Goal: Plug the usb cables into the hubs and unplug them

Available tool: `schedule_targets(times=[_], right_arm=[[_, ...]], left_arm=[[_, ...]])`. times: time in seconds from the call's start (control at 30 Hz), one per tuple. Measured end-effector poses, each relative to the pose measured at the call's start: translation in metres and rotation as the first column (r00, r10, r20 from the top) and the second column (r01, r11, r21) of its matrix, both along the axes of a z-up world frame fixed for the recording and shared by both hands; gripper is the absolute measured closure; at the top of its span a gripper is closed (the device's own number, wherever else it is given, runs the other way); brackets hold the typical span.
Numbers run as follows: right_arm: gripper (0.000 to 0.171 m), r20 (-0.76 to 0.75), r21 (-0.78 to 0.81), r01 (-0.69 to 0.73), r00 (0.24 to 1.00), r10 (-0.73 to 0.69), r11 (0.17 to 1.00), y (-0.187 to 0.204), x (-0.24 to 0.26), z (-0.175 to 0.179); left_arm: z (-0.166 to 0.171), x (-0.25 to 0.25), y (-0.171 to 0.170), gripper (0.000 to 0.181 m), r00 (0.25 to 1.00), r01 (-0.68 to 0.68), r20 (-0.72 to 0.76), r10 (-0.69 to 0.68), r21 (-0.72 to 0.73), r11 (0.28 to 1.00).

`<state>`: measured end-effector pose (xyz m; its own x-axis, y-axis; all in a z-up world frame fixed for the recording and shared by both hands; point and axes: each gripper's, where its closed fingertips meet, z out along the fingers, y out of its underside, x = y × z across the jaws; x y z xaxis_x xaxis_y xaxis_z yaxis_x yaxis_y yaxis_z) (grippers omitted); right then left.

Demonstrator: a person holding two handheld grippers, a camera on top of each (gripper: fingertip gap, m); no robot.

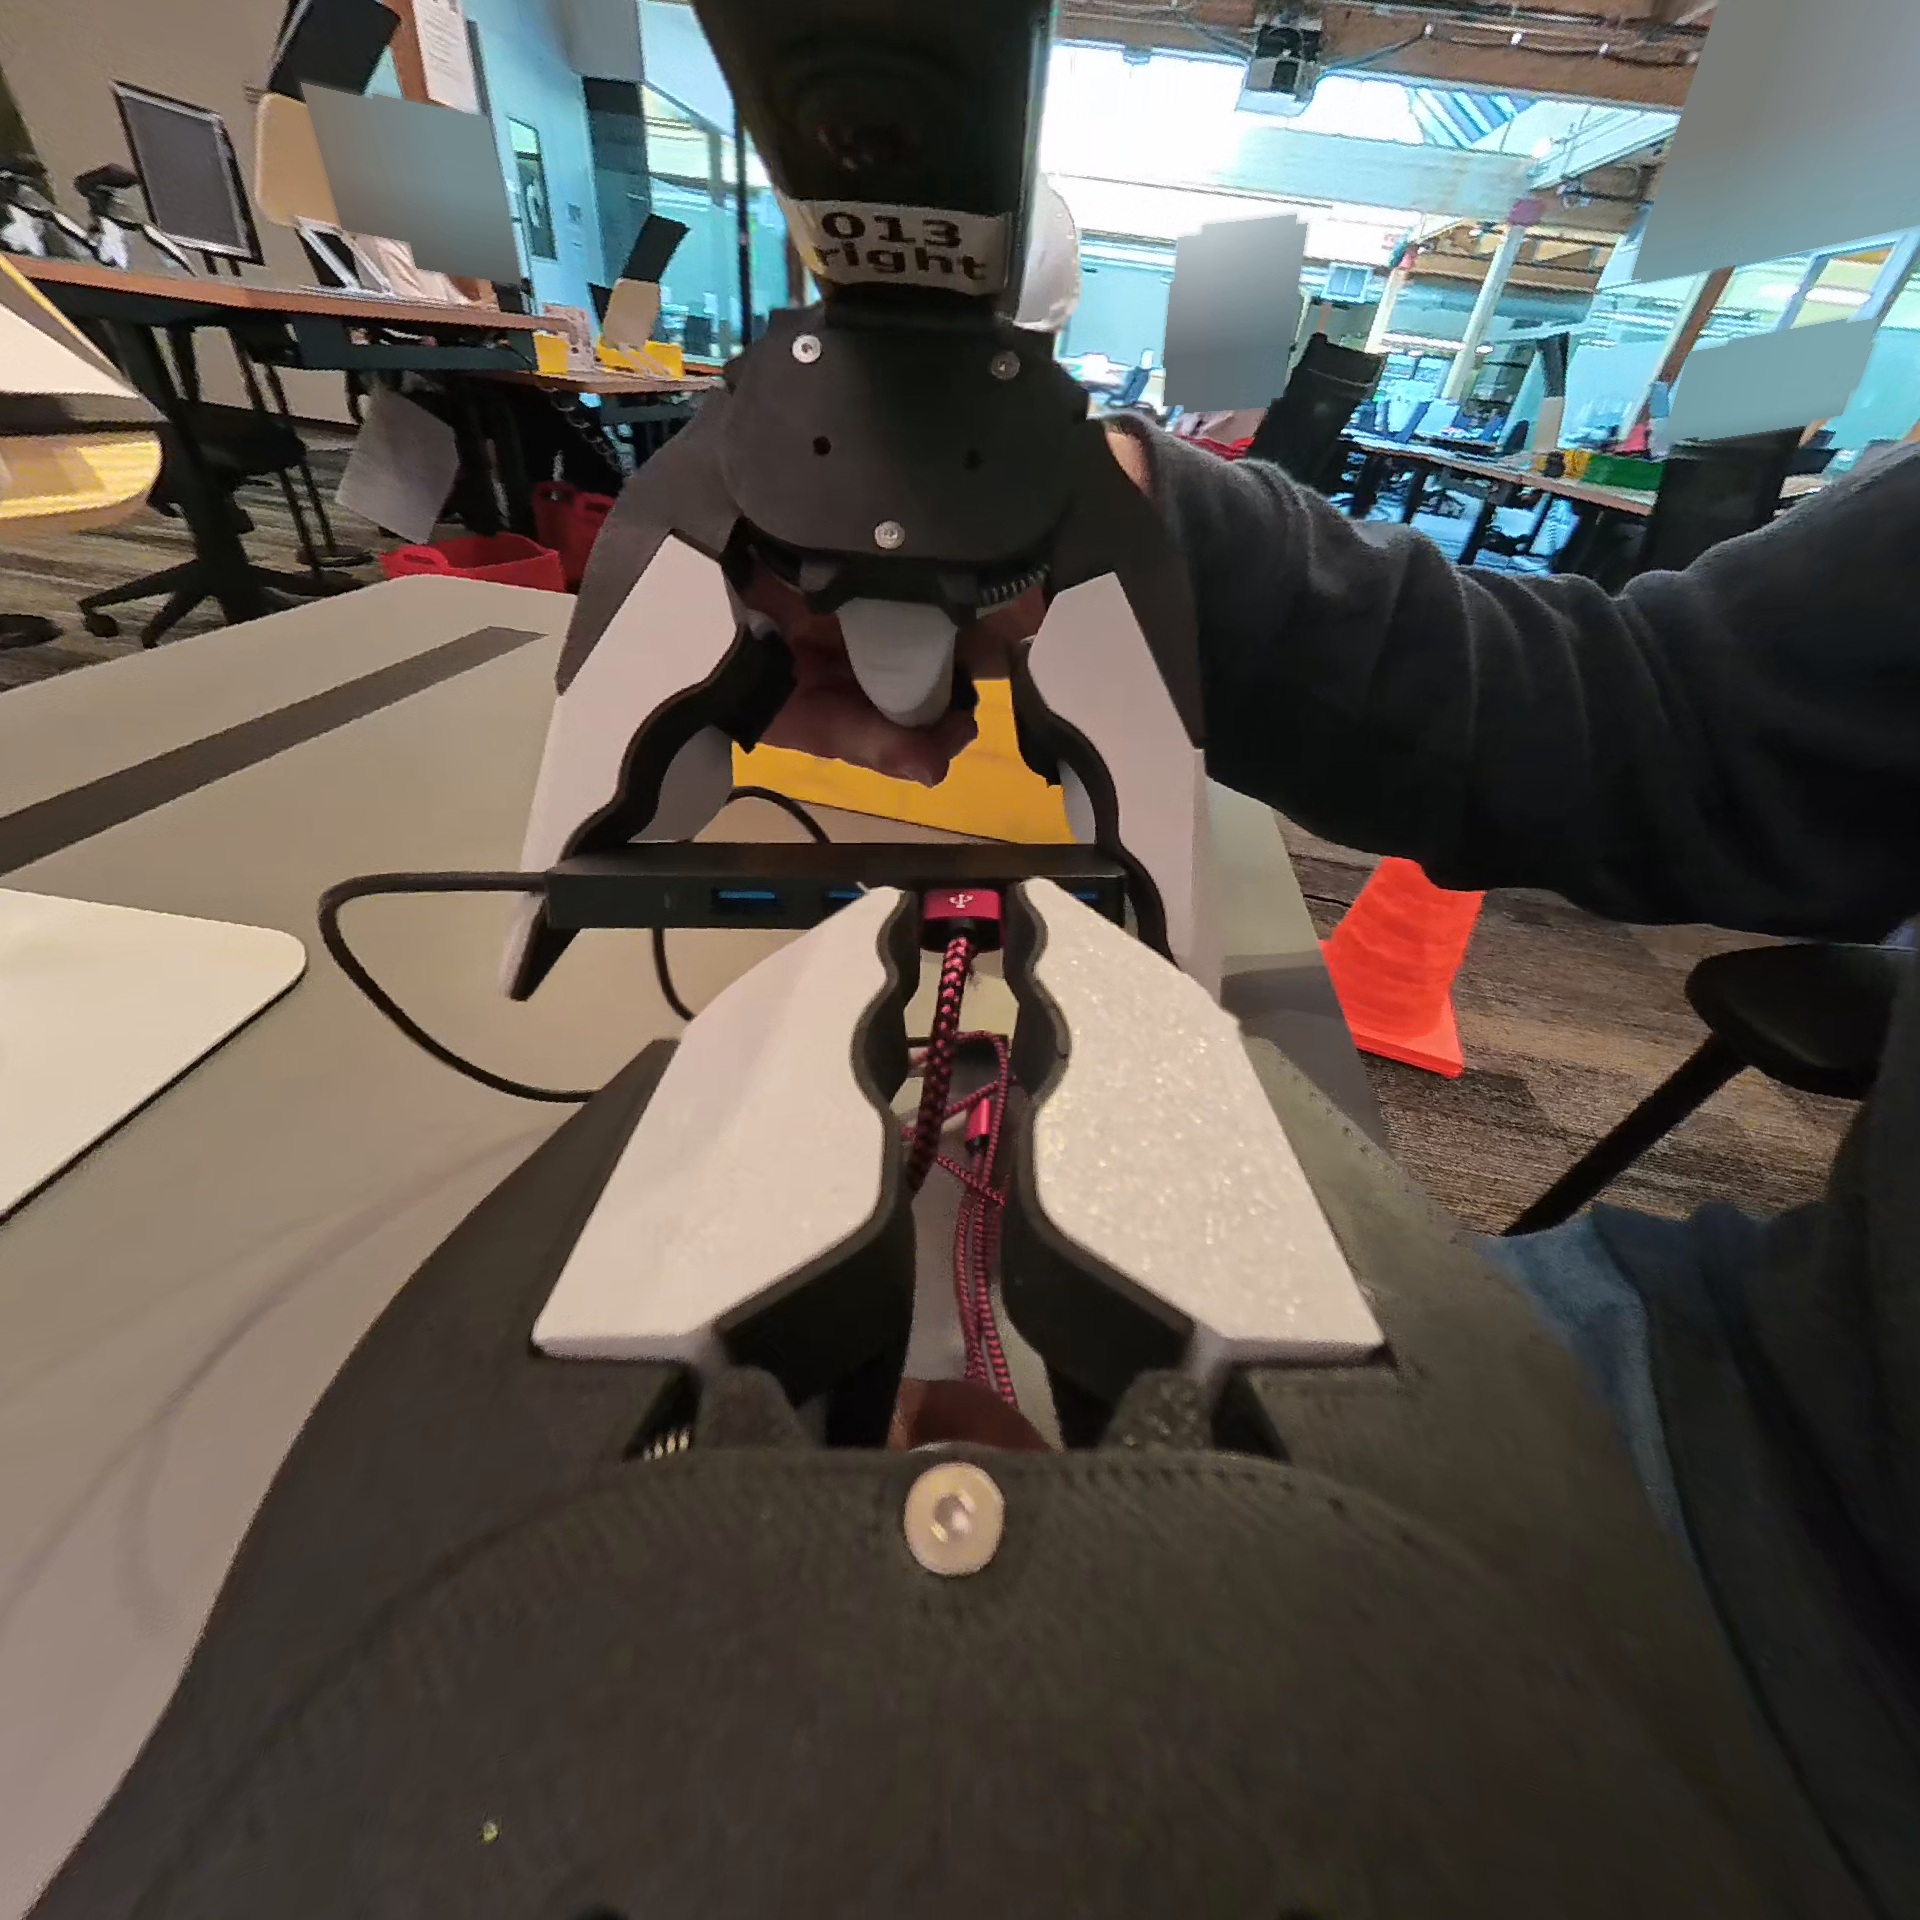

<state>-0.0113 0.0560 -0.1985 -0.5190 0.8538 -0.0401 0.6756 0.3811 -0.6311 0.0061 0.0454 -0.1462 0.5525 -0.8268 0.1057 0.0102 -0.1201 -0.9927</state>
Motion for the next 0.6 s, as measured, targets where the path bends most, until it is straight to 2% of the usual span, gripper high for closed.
schedule_targets(times=[0.2, 0.37, 0.47, 0.6], right_arm=[[0.026, -0.014, -0.017, 0.063, 0.998, -0.063, 0.998, 0.008, -0.002, -0.002], [0.026, -0.018, -0.015, 0.035, 0.999, -0.035, 0.999, 0.003, 0.001, -0.001], [0.026, -0.033, -0.005, -0.004, 0.999, 0.004, 1.0, -0.002, 0.002, 0.004], [0.026, -0.035, -0.003, 0.008, 0.999, -0.009, 1.0, 0.001, 0.0, 0.002]], left_arm=[[-0.002, -0.003, 0.008, 0.166, 0.993, -0.11, -0.053, 0.11, 0.005, 0.994], [-0.002, 0.0, 0.003, 0.166, 0.997, -0.051, -0.055, 0.051, -0.007, 0.999], [0.002, 0.002, -0.003, 0.166, 1.0, 0.019, 0.005, -0.019, -0.012, 1.0], [0.0, 0.0, 0.0, 0.166, 0.999, 0.004, 0.035, -0.003, -0.021, 1.0]])
